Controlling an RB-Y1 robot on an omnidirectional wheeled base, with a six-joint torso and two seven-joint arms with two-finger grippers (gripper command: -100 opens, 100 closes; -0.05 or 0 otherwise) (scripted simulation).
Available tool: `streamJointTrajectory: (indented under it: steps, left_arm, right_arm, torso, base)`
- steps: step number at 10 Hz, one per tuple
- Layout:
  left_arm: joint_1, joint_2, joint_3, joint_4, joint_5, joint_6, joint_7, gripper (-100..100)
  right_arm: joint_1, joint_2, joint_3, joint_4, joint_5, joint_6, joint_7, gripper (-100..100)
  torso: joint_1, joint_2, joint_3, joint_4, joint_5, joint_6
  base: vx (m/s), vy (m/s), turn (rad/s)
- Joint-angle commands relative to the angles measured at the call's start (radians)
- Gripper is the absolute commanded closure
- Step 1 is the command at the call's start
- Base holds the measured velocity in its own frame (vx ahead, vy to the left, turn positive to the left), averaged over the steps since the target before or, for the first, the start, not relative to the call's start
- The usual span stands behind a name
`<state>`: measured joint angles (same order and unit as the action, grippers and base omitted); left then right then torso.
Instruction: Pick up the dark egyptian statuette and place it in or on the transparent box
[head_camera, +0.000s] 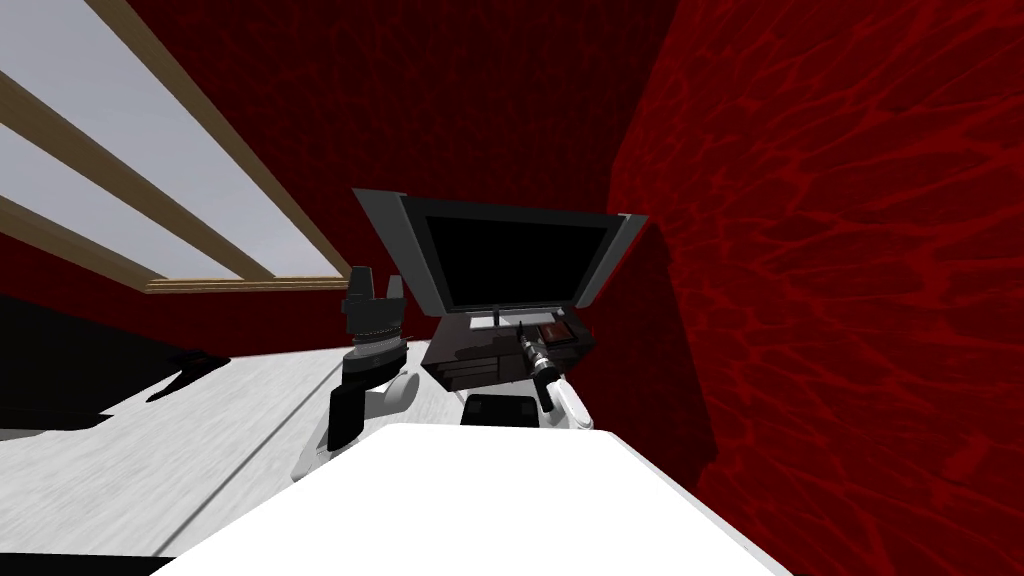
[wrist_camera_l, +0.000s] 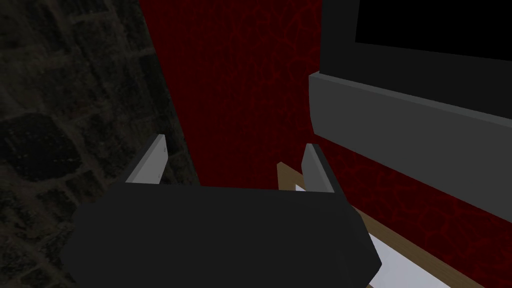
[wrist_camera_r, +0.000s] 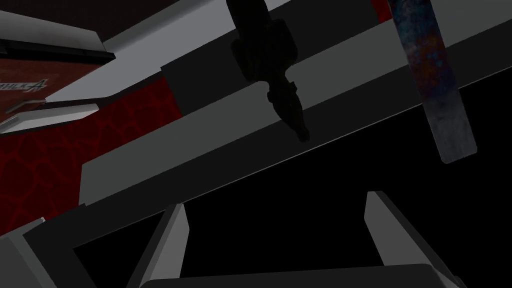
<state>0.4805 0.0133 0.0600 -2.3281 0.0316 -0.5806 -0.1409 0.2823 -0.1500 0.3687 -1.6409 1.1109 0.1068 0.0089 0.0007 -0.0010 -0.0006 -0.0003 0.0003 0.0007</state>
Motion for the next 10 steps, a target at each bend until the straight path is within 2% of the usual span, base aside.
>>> streamJointTrajectory:
  steps: [1,2,3,4,5,6,7,9,10]
  left_arm:
    - [0.0,0.0,0.0,0.0,0.0,0.0,0.0,0]
    - [0.0,0.0,0.0,0.0,0.0,0.0,0.0,0]
    - [0.0,0.0,0.0,0.0,0.0,0.0,0.0,0]
    - [0.0,0.0,0.0,0.0,0.0,0.0,0.0,0]
    - [0.0,0.0,0.0,0.0,0.0,0.0,0.0,0]
    - [0.0,0.0,0.0,0.0,0.0,0.0,0.0,0]
    - [0.0,0.0,0.0,0.0,0.0,0.0,0.0,0]
    - [0.0,0.0,0.0,0.0,0.0,0.0,0.0,0]
    - [0.0,0.0,0.0,0.0,0.0,0.0,0.0,0]
  right_arm:
    - [-0.005,0.004,0.004,0.033,0.05,0.027,0.005,-100]
    - [-0.005,0.004,0.004,0.033,0.079,0.027,0.005,-100]
    - [-0.014,0.009,0.008,0.065,0.108,0.051,0.009,-100]
    - [-0.014,0.009,0.008,0.065,0.139,0.051,0.009,-100]
    - [-0.023,0.014,0.01,0.095,0.174,0.074,0.013,-100]
    - [-0.023,0.014,0.01,0.095,0.197,0.074,0.013,-100]
    - [-0.031,0.02,0.012,0.125,0.222,0.095,0.017,-100]
    - [-0.031,0.02,0.012,0.125,0.253,0.095,0.017,-100]
    - [-0.039,0.027,0.012,0.154,0.29,0.115,0.021,-100]
  torso:
    - [0.0,0.0,0.0,0.0,0.0,0.0]
    - [0.0,0.0,0.0,0.0,0.0,0.0]
    - [0.0,0.0,0.0,0.0,0.0,0.0]
    - [0.0,0.0,0.0,0.0,0.0,0.0]
    - [0.0,0.0,0.0,0.0,0.0,0.0]
    - [0.001,0.0,0.0,0.0,0.0,0.0]
    - [0.0,0.0,0.0,0.0,0.0,0.0]
    - [0.001,0.0,0.0,0.0,0.0,0.0]
    - [0.0,0.0,0.0,0.0,0.0,0.0]
  base:
    - [0.016,0.01,0.063]
    - [0.014,0.008,0.036]
    - [0.016,0.011,0.059]
    - [0.016,0.009,0.042]
    - [0.02,0.013,0.08]
    - [0.017,0.012,0.029]
    - [0.022,0.015,0.048]
    - [0.012,0.01,0.019]
    - [0.013,0.014,0.068]
